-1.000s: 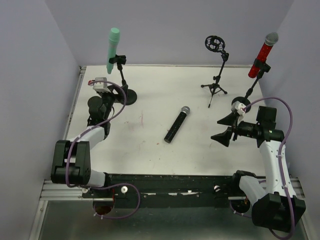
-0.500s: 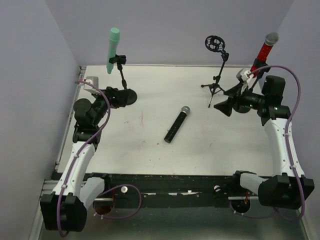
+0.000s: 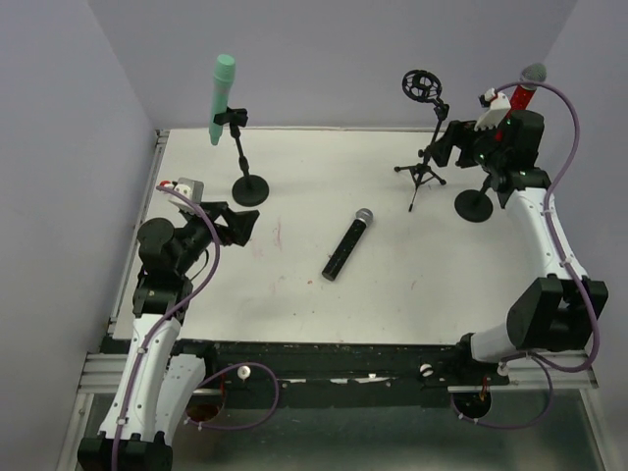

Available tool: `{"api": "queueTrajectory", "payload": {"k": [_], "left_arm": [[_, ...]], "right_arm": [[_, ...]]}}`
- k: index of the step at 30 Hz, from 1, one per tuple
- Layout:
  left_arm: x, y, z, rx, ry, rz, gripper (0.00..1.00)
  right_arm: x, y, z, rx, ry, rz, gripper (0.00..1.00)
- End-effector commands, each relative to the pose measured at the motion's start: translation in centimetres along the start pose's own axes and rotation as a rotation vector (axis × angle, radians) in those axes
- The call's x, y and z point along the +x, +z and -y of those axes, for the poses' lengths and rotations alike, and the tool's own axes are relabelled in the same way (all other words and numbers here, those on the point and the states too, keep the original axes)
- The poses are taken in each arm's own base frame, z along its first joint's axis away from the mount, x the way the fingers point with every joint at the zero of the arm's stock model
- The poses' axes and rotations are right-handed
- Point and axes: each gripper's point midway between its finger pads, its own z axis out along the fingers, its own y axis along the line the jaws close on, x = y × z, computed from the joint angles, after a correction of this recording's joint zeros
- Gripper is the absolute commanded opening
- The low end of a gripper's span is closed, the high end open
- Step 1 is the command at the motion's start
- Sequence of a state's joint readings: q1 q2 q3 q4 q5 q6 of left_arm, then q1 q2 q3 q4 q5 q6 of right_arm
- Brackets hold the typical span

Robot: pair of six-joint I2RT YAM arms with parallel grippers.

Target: Attach the microphones to the stand

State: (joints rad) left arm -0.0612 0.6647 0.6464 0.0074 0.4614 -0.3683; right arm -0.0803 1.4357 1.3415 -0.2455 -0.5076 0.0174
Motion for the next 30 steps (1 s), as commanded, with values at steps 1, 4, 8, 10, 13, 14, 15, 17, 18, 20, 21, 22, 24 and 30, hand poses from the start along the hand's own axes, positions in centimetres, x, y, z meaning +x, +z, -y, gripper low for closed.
{"api": "queueTrajectory", "payload": {"k": [1,4,8,10,13,14,15,17,18,20,21,22,24,30], "left_arm": [[0.7,-0.2,-0.2,-0.001,0.031,-0.025,0.99],[0.8,-0.2,-0.1,0.003,0.037,-0.029,0.98],[1.0,-0.2,-0.5,-0.014,0.045,-0.037,0.98],[0.9,-0.2,-0.5,-0.016,0.050,-0.035,0.98],[1.1,-0.1,-0.6,-0.015,0.047,-0.043,0.98],[1.1,-0.1,-0.6,-0.014,0.046,-0.044,0.98],[1.2,-0.1,-0.6,-0.014,0.045,-0.047,0.98],[1.2,-0.1,-0.6,-0.012,0.046,-0.048,0.99],[1.3,0.0,-0.6,-0.010,0.044,-0.053,0.98],[1.3,-0.1,-0.5,-0.007,0.044,-0.054,0.98],[1.1,0.0,-0.4,-0.005,0.046,-0.050,0.98],[1.4,0.0,-0.5,-0.003,0.045,-0.056,0.98],[1.2,0.0,-0.4,0.001,0.048,-0.052,0.98],[1.2,-0.1,0.1,0.026,0.054,-0.054,0.99]], "right_arm": [[-1.3,2.5,1.0,0.064,-0.023,0.059,0.99],[-0.4,4.5,2.0,0.122,-0.120,0.067,0.96],[-0.8,6.4,4.1,0.187,-0.171,0.129,0.86],[-0.7,7.2,4.8,0.197,-0.189,0.139,0.78],[-0.3,8.6,4.6,0.198,-0.217,0.140,0.65],[-0.3,8.8,4.7,0.198,-0.222,0.144,0.59],[0.0,9.1,4.7,0.196,-0.228,0.139,0.55],[0.2,9.7,4.4,0.177,-0.239,0.150,0.54],[0.4,9.8,4.4,0.171,-0.243,0.153,0.54],[0.6,10.2,4.4,0.159,-0.244,0.160,0.54],[0.8,10.5,4.2,0.149,-0.244,0.165,0.54],[0.8,10.7,4.2,0.143,-0.246,0.169,0.48],[0.8,11.1,4.2,0.134,-0.249,0.171,0.36],[0.3,10.6,3.4,0.096,-0.256,0.178,0.11]]}}
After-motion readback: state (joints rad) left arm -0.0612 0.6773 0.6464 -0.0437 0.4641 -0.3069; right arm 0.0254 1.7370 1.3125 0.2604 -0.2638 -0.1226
